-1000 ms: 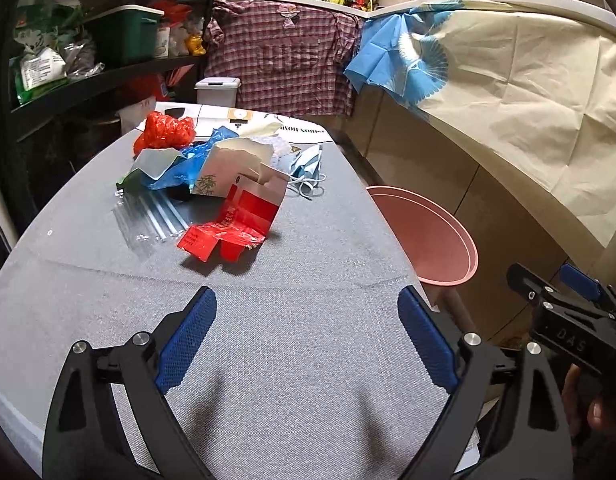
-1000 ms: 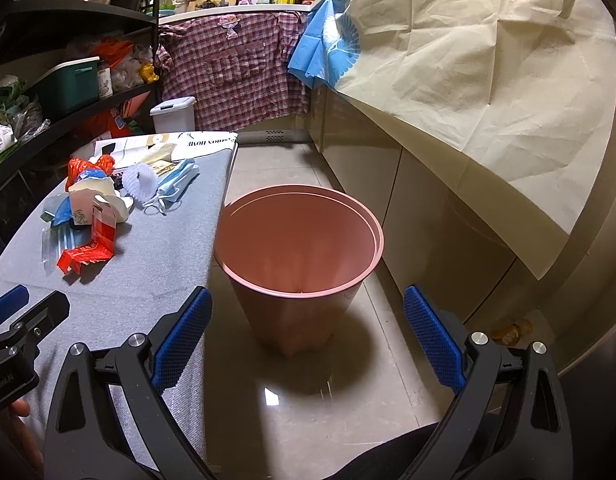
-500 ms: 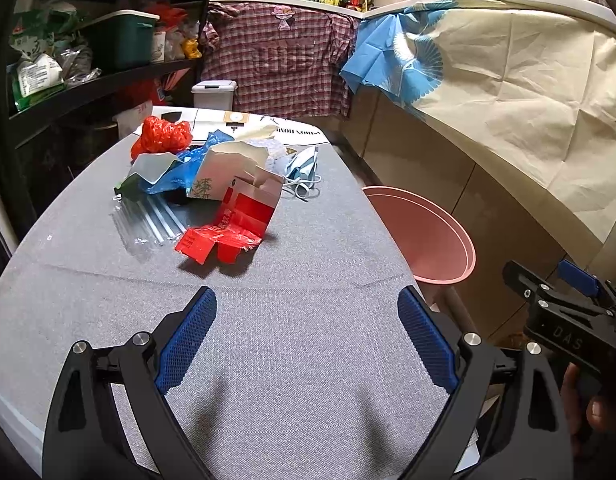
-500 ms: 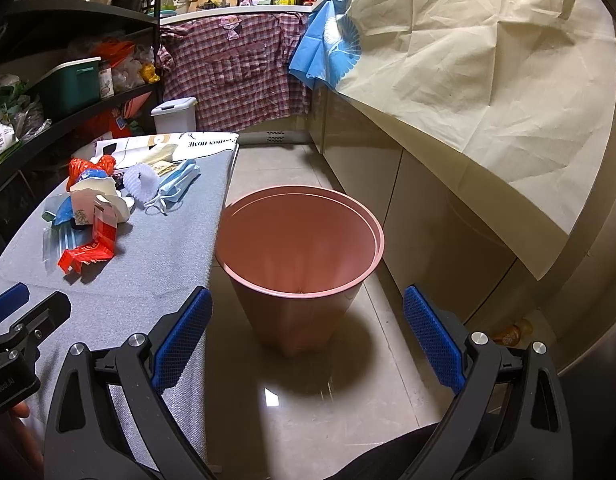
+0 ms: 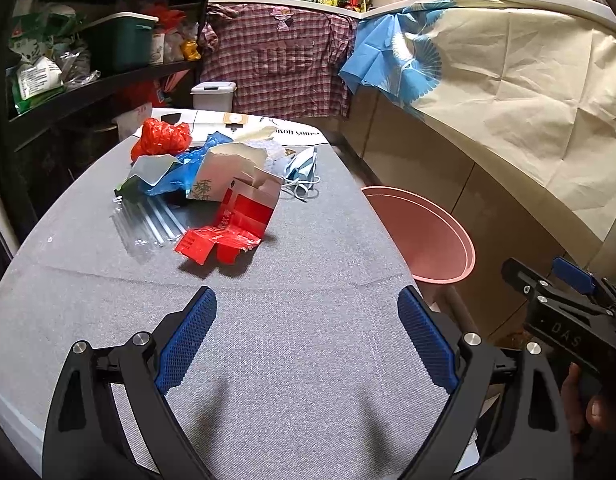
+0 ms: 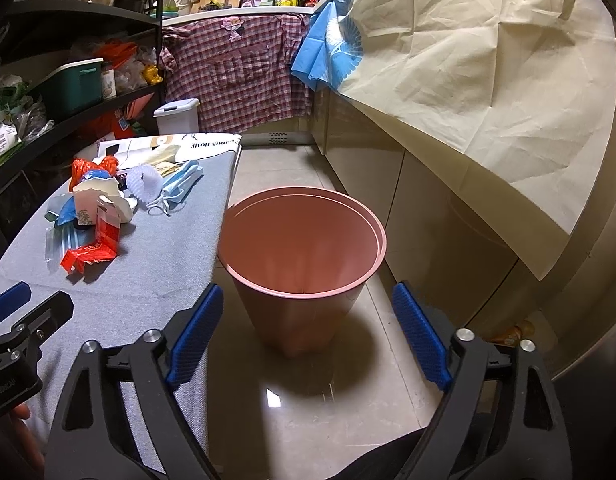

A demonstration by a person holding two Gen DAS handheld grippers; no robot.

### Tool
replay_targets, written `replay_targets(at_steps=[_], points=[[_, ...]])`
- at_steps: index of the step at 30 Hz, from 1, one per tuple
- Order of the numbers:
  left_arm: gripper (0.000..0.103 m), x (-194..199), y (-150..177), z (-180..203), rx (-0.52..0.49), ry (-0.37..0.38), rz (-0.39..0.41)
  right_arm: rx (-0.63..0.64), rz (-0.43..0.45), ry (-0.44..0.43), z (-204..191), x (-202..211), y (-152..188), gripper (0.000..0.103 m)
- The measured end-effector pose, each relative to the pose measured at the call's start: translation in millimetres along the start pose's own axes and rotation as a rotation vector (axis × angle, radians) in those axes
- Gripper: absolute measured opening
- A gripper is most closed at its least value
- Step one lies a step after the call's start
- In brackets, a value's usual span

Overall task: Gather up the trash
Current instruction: 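Grasp the red-and-white box with the right tool while the left tool grasps clear straws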

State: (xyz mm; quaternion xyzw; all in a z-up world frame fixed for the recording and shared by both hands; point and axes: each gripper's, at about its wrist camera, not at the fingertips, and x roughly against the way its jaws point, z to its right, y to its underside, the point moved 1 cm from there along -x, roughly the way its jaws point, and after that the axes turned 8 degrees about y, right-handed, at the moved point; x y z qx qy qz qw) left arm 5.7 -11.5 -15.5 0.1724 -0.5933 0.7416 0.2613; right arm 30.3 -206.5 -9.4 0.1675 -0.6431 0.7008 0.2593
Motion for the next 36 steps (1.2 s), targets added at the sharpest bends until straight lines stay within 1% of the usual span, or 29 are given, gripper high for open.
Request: replay_targets(at_steps=[4,5,8,11,14,15,18,20,24,26,28,30,31,32,33,35,36], points=[[0.089,2.3,-1.6,-0.6,0.005,-0.022,0.014,0.008,0.040,-0.018,-3.4,5.7,-0.9,0.065],[0.088,2.7,-2.3,-0.3,0.002,-0.033,0.021,0.005,0.051,-0.019,-4.2,7.8,-2.0,0.063],[0.077,2.5,-5.2,0.6,-0.014,-0.068,0.025,-0.008,0.069,-0.044,-6.5,10.5,-5.3,0.058],[0.071,4.9,-8.4,-6.6,0.011,-0.094,0.035,-0.010,0.082,-0.057,-11.4,14.8,-10.2,0.055],[0.065,8.1,-12.8,-20.2,0.042,-0.130,0.042,-0.023,0.076,-0.105,-17.9,19.2,-19.5,0.053],[0.063,9.8,-14.5,-26.3,0.051,-0.145,0.048,-0.022,0.070,-0.110,-21.4,20.0,-23.2,0.050],[0.057,13.8,-21.3,-44.3,0.077,-0.177,0.062,-0.022,0.041,-0.157,-40.2,18.7,-38.8,0.048],[0.057,16.9,-26.3,-59.0,0.111,-0.200,0.077,-0.021,0.037,-0.194,-56.3,19.1,-47.7,0.046],[0.057,17.8,-34.2,-81.8,0.155,-0.236,0.105,-0.012,0.027,-0.302,-96.3,14.6,-60.9,0.038],[0.056,17.9,-35.2,-90.4,0.176,-0.249,0.111,0.006,0.041,-0.351,-119.3,10.2,-63.3,0.037],[0.055,15.5,-37.1,-99.1,0.201,-0.252,0.100,0.042,0.061,-0.373,-137.1,4.5,-60.2,0.037],[0.053,14.6,-39.1,-105.7,0.237,-0.248,0.087,0.073,0.048,-0.403,-152.7,-8.6,-56.4,0.037],[0.053,15.4,-39.6,-107.6,0.240,-0.240,0.091,0.080,0.037,-0.412,-158.6,-16.3,-55.1,0.037],[0.053,16.6,-39.7,-107.4,0.216,-0.251,0.102,0.083,0.029,-0.417,-162.2,-22.2,-54.8,0.037],[0.053,16.3,-39.1,-109.2,0.214,-0.266,0.104,0.082,0.021,-0.423,-163.1,-26.3,-54.5,0.039],[0.053,13.3,-38.4,-116.7,0.250,-0.247,0.102,0.093,-0.002,-0.439,-170.3,-43.4,-54.8,0.040],[0.053,10.6,-37.9,-117.7,0.235,-0.261,0.101,0.104,-0.005,-0.442,-174.1,-50.3,-55.2,0.041]])
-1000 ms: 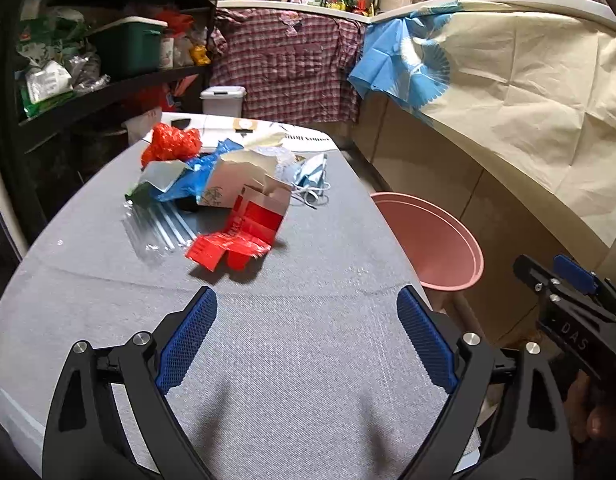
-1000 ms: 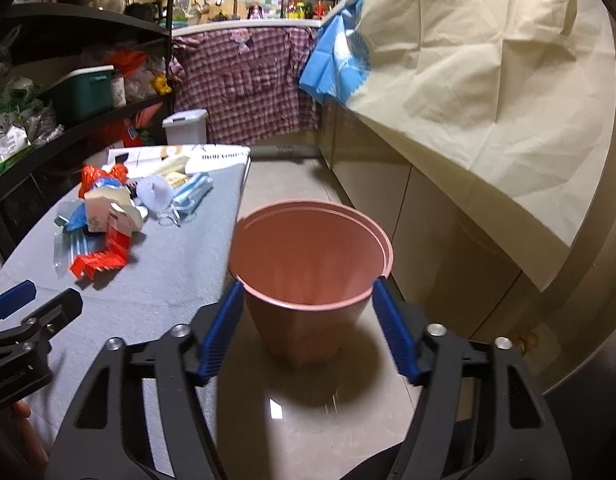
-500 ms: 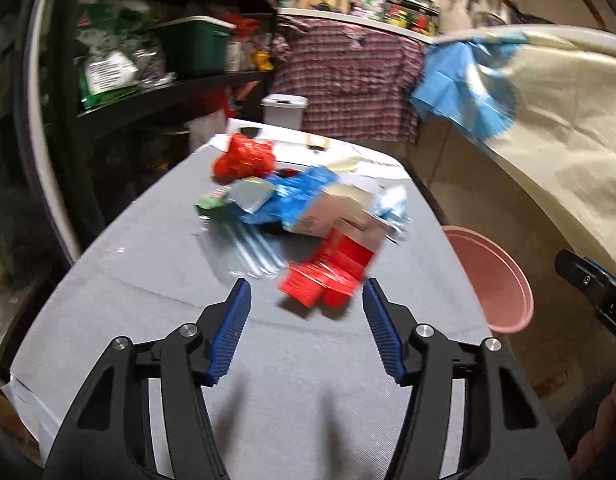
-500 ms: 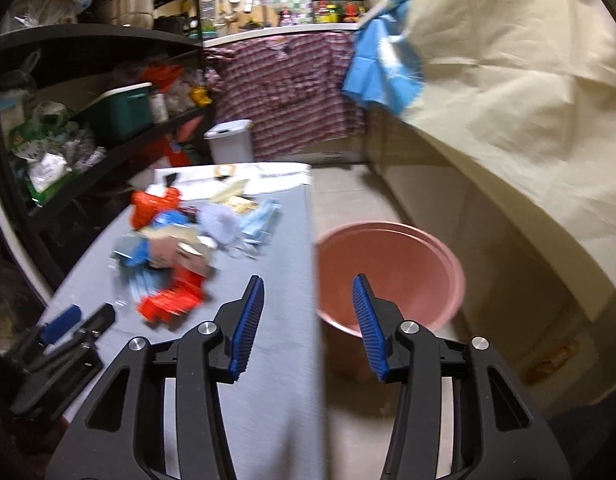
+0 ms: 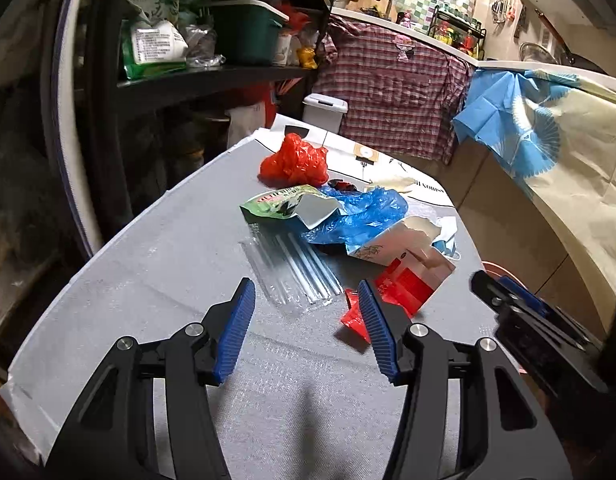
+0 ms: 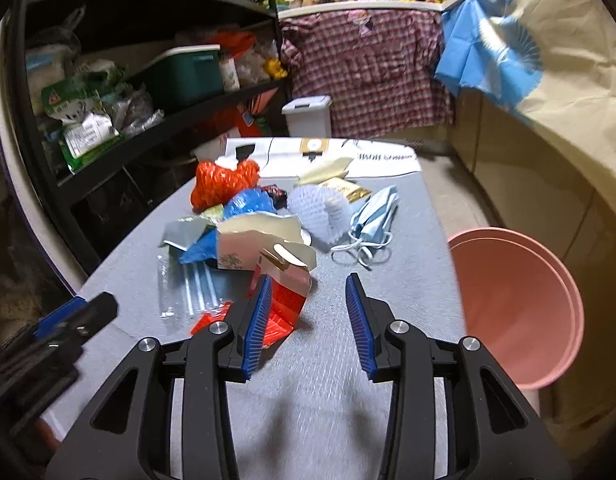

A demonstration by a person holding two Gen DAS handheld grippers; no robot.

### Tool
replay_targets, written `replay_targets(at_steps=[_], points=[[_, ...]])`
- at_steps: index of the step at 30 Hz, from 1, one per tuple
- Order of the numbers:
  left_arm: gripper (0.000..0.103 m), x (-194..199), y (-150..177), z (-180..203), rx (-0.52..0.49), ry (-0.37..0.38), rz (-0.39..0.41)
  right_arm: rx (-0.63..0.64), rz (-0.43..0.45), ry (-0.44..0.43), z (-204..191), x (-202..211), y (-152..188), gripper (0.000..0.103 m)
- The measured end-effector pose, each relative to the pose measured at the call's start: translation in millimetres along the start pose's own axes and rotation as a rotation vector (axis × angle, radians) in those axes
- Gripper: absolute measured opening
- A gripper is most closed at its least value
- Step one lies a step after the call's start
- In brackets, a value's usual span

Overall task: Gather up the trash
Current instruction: 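Grasp the red-and-white box with the right tool while the left tool grasps clear straws, then carry the red box and straws over the pink bin and open both tools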

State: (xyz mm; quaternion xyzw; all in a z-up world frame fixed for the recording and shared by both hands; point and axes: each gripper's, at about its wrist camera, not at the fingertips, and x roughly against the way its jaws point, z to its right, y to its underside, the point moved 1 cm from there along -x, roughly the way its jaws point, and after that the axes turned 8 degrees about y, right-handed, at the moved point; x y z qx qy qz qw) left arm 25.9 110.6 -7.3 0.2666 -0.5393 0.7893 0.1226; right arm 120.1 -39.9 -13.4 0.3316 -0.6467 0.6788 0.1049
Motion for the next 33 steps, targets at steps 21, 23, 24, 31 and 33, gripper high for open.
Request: replay_targets(at_steps=[21,23,24,31,33], points=[[0.053,-81.8,-14.7,-30.4,0.107,-0.018,-0.149,0.140,-0.067,-0.171,-14.8,-59.7,-2.0,0.045],[0.053,-87.1,-12.3,-29.8,0.107,-0.022,-0.169,0.147,-0.074,-0.175,-16.7,-59.1,-0.5,0.037],[0.053,-88.5,-11.9,-30.7,0.110,-0.024,-0.172,0.148,-0.075,-0.179,-17.2,-58.4,0.5,0.032],[0.009,-90.3,-10.2,-30.4,0.104,-0.015,-0.192,0.142,-0.094,-0.201,-14.5,-47.3,5.8,0.008],[0.003,-85.4,-9.1,-29.6,0.093,-0.025,-0.185,0.142,-0.088,-0.207,-12.8,-39.4,7.1,0.007]])
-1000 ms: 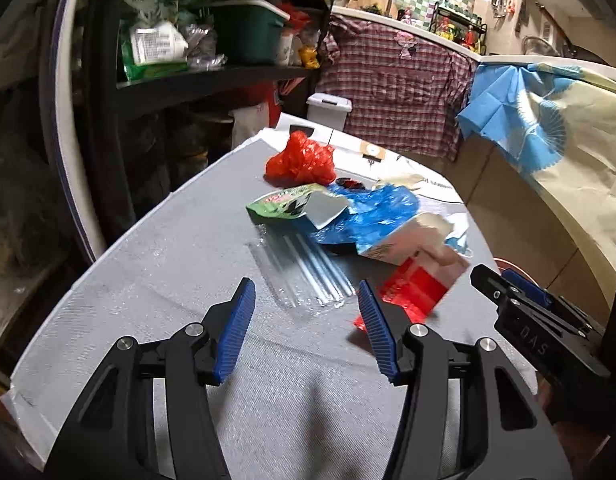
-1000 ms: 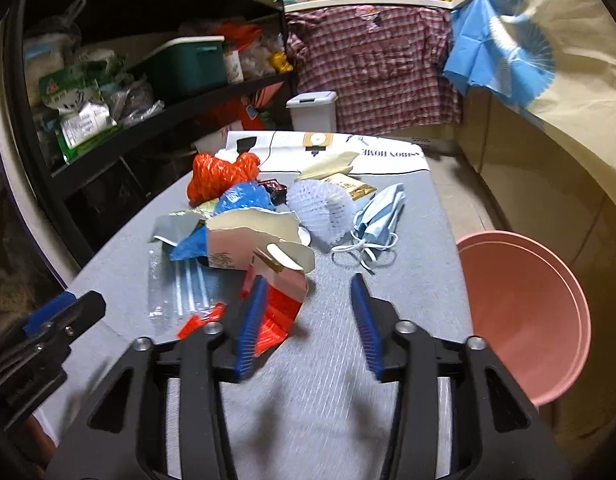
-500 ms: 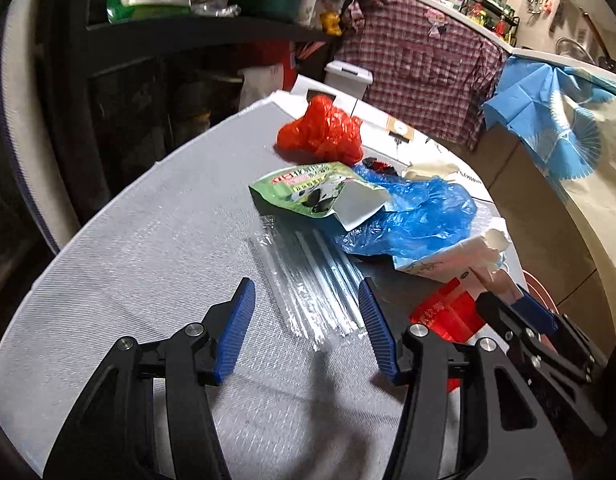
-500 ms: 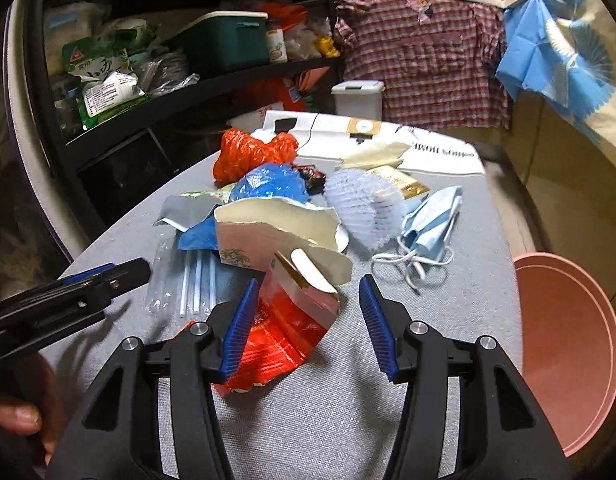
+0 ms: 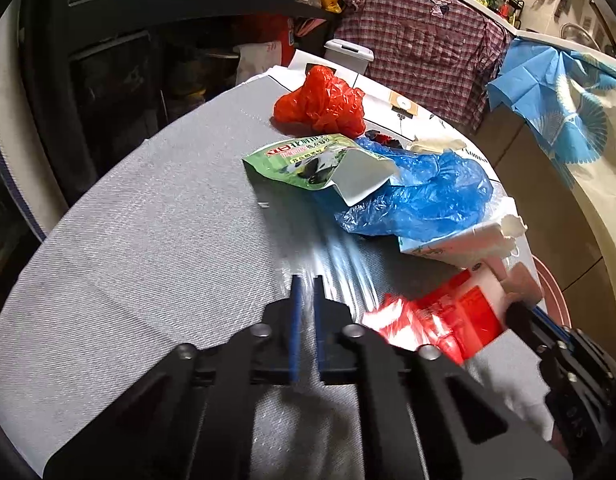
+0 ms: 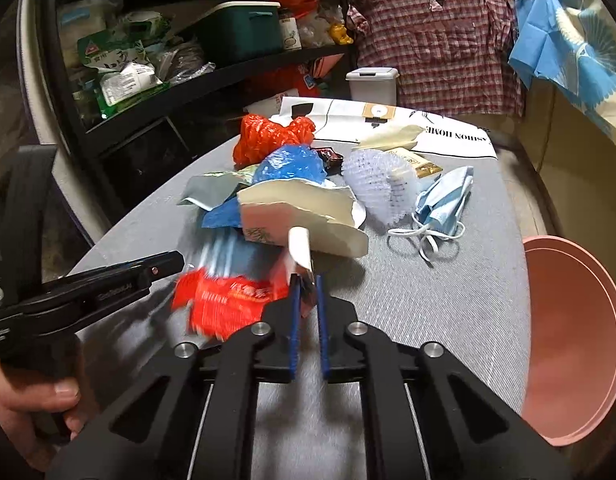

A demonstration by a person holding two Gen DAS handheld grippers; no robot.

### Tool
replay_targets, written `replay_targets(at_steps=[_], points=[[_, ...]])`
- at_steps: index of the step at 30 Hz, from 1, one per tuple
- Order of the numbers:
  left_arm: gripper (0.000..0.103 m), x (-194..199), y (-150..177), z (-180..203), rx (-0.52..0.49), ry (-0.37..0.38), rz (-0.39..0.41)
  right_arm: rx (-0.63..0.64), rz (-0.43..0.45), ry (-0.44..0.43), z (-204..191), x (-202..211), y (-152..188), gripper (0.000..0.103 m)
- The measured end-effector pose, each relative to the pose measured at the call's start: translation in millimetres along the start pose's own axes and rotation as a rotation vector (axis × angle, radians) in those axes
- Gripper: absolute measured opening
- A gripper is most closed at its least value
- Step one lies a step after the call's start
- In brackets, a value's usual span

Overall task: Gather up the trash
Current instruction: 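Carry the red box and straws over the pink bin and open both tools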

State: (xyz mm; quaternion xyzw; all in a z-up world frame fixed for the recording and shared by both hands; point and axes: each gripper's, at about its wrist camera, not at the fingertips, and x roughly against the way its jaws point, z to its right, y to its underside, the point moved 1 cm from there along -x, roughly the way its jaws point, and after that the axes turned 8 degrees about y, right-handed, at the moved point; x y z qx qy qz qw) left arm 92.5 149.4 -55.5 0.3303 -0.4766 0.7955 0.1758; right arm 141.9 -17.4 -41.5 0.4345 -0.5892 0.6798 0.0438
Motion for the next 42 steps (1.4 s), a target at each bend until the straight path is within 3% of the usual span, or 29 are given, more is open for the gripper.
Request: replay_targets(at_steps=[15,25,31,42], points=[[0.002,50.0,32.1,20.9,-0.102,-0.011,0.049,-0.024,0.024,0.061,21.8,62.3,24.0,0.006],[0.002,74.2,50.7,46.2,-0.177,0.065,0.063,-0.112,0.086,0.144,63.7,102.8,31.6,0.006],[0.002,84.5,60.5,69.8,-0.216,0.104,0.047,-0.163,0.143,0.248,97.2,130.6,34.0,0.006],[0.002,90.9,57.6,134.2,-0.320,0.247,0.052,-0.297,0.190,0.408,159.7,152.7,39.6,0.006]])
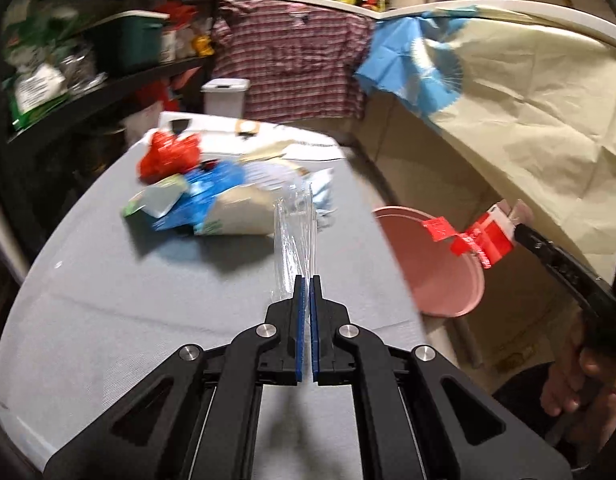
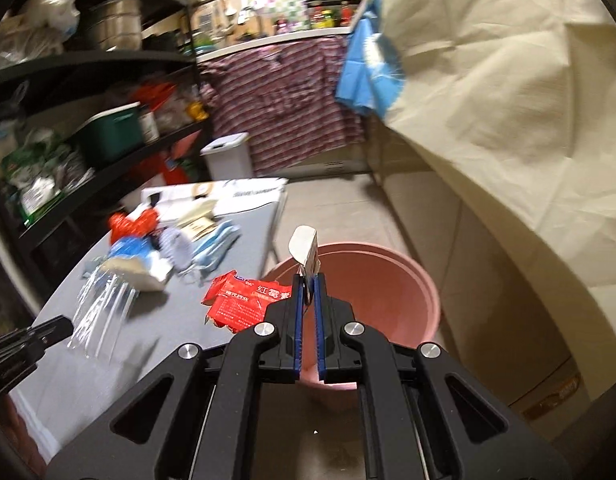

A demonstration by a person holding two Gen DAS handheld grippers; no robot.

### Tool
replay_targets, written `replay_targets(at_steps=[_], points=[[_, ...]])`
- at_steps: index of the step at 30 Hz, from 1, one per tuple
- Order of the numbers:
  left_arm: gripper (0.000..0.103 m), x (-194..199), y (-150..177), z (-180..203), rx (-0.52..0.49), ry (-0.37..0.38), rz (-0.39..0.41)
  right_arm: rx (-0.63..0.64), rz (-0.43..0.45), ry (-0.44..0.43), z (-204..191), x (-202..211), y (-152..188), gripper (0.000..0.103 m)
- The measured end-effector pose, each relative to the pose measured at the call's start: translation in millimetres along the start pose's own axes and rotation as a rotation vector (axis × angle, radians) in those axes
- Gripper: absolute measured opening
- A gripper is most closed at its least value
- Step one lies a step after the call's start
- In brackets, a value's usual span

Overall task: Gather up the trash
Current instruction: 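Carry the red box and straws over the pink bin and open both tools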

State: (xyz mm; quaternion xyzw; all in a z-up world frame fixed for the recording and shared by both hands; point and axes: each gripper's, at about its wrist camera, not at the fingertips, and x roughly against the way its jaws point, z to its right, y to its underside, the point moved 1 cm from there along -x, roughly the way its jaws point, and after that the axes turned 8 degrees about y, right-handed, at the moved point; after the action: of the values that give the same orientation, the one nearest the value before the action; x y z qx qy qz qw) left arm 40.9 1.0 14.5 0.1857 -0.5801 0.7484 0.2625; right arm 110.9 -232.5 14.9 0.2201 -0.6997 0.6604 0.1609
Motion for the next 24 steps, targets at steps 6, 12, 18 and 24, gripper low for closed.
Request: replay_targets(at_steps=[6,12,18,24], points=[[0.002,-22.5,-14.6,30.6,-0.037,0.078,0.009,-0.072,-0.027,0.104,22.4,-18.7,-1.8,0.006],[0.002,-59.3,-22.3,57.3,-0.082,0.156,0.002,-0.141,-0.040,0.183,41.8,-36.4,-6.1,0.006],[0.002,-99.4,-24.4,73.4,-0.101,0.188,-0.017,-0.157,-0.061,0.202,46.2,-56.9,-7.4,0.006],[0.002,-129.2,-28.8,77.6,-0.102,0.196,-0.024,-0.146,-0.091,0.212,42.8,-80.5,-4.9,0.006]])
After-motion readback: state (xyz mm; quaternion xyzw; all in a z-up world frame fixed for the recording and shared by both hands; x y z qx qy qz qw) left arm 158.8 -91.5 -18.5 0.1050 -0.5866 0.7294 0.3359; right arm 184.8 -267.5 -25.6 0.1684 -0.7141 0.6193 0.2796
